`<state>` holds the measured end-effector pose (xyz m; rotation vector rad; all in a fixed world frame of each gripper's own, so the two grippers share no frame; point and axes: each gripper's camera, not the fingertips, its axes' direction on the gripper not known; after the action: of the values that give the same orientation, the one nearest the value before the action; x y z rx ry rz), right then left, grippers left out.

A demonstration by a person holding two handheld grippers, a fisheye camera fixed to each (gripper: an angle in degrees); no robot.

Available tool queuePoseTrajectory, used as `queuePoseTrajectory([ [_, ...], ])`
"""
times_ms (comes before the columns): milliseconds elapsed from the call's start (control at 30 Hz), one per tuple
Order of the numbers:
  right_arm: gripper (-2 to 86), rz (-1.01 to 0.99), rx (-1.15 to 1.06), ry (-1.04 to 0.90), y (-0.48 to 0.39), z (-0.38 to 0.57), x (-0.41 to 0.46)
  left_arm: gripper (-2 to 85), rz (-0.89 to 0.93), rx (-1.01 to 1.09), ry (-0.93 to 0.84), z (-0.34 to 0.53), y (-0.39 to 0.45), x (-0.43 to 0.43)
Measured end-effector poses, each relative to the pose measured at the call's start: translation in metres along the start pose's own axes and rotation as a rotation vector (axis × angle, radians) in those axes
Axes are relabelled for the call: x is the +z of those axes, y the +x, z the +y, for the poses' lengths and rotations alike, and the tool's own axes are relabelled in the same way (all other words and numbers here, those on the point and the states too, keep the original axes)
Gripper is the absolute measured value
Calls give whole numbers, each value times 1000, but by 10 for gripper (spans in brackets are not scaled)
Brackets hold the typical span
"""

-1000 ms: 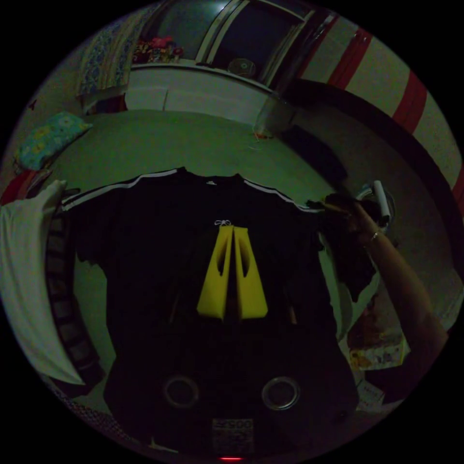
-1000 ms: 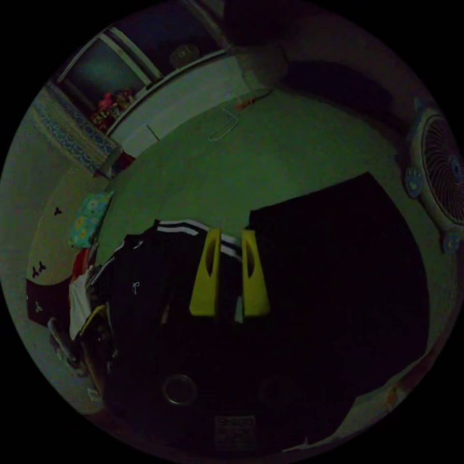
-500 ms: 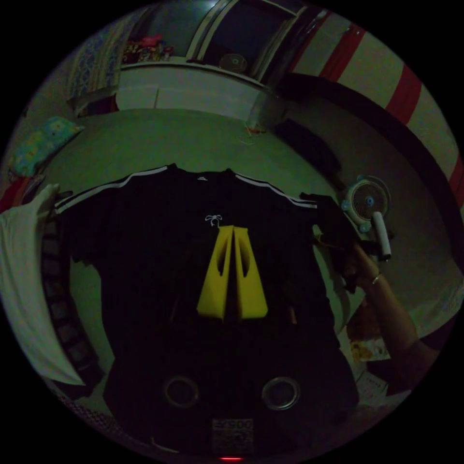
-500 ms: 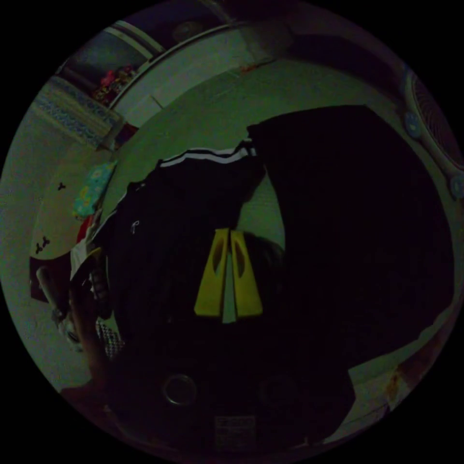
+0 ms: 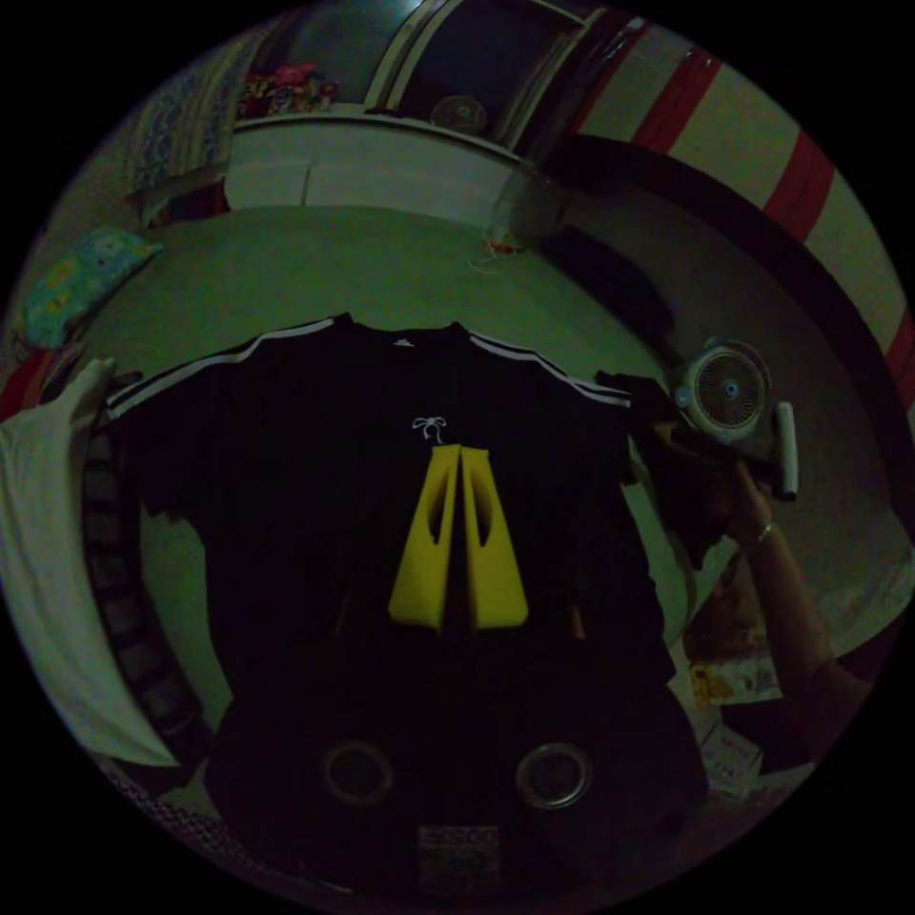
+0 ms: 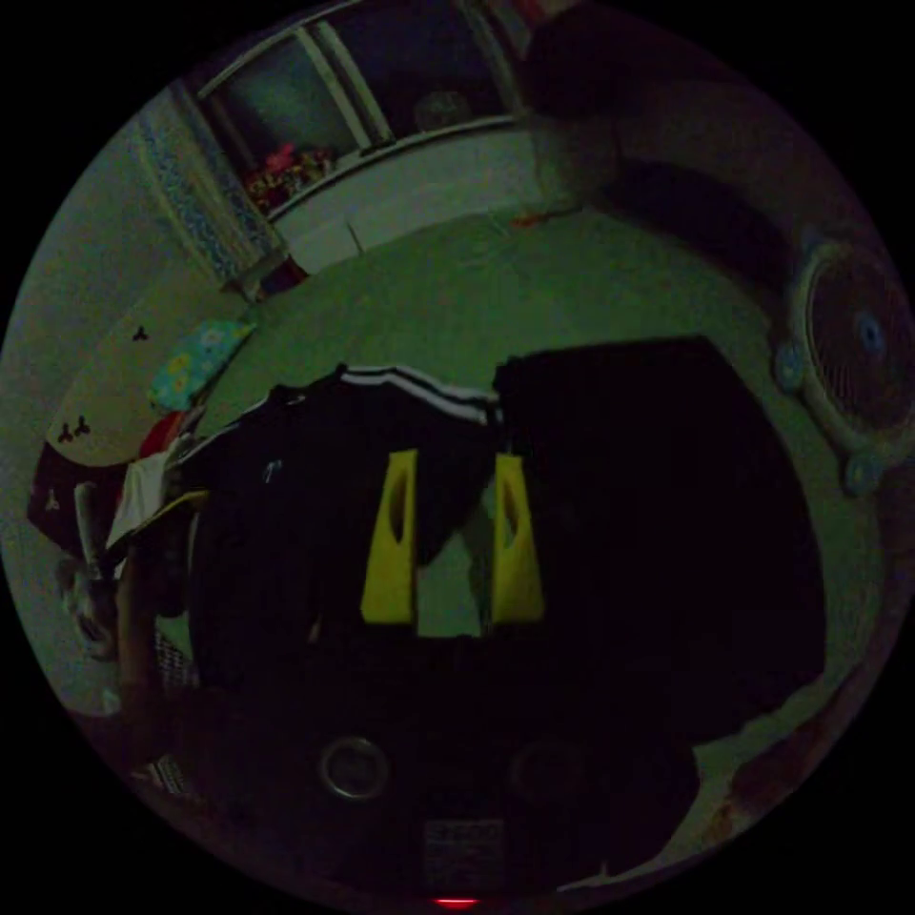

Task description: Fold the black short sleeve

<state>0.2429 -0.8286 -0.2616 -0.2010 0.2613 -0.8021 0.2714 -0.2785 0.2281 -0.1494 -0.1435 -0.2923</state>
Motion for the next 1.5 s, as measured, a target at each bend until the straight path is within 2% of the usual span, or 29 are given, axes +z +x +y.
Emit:
queuePoseTrajectory([
  [133,112,60,23,-61,-11,-26,30,2,11,-21,1,-5,-14,5],
  [267,49,154,95,-71,-22,-39,53,2,25,-33,3,-8,-27,9],
  [533,-9,110,57,6,-73,-41,41,3,43,-46,1,-10,-53,11],
  [833,-7,-12,-178,99,-249,-42,38,2,38,-50,9,-4,-83,2],
  [900,18,-97,-234,39,-301,-28,64,2,40,-58,16,-2,-91,-1],
  [1000,51,-44,-299,-99,-345,-13,105,2,38,-70,20,1,-105,-5],
  [1067,55,-37,-270,-89,-349,-9,107,2,43,-78,22,3,-117,-9],
  [1233,52,-36,-131,115,-316,1,74,2,12,-83,34,10,-144,-22],
  [1300,27,-14,-44,70,-299,1,82,2,10,-90,36,12,-155,-27],
  [1400,4,-49,-24,-10,-300,1,106,2,24,-108,41,17,-172,-34],
  [1500,-7,-40,-65,-1,-324,-4,126,2,26,-112,48,21,-185,-41],
])
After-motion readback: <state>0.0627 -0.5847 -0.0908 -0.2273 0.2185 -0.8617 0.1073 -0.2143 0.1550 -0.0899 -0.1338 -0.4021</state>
